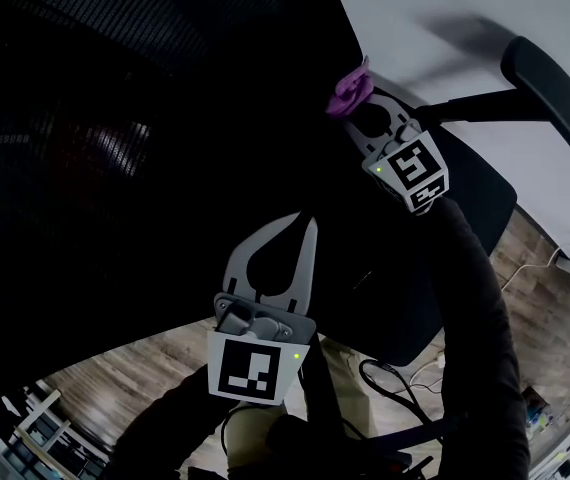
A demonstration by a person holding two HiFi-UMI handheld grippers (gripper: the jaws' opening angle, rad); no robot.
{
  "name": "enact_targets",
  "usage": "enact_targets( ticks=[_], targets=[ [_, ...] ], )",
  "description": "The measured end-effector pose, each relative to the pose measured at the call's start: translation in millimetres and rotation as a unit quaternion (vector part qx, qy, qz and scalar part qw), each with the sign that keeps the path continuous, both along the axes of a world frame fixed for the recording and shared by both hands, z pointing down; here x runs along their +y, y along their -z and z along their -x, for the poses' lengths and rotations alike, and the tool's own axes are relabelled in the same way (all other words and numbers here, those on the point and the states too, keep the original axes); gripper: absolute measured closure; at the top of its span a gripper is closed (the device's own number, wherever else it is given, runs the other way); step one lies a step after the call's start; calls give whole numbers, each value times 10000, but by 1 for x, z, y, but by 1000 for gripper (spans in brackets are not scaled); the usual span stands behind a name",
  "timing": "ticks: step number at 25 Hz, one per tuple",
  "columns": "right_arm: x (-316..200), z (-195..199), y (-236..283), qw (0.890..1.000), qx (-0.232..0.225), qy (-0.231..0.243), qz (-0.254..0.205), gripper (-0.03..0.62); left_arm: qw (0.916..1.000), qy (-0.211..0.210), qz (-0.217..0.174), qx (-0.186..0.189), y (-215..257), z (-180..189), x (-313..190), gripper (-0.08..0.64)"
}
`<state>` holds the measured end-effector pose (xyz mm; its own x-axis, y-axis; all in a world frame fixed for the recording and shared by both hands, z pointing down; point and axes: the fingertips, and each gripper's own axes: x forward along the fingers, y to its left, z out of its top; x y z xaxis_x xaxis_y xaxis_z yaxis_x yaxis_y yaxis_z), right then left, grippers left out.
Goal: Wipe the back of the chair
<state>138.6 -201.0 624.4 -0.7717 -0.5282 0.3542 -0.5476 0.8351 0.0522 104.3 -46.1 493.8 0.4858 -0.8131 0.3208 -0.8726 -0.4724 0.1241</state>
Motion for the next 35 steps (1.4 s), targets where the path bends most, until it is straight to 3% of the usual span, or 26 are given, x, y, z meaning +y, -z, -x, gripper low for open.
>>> enact_targets(
  ticks=[19, 35],
  targets=[
    [-17, 0, 7, 10000, -10, -44, -57, 548, 10000, 13, 67, -25, 8, -4, -1, 551],
    [-39, -16, 14, 9983, -130, -560, -121, 548, 9997, -43, 100, -215, 18, -3, -1, 551]
  ],
)
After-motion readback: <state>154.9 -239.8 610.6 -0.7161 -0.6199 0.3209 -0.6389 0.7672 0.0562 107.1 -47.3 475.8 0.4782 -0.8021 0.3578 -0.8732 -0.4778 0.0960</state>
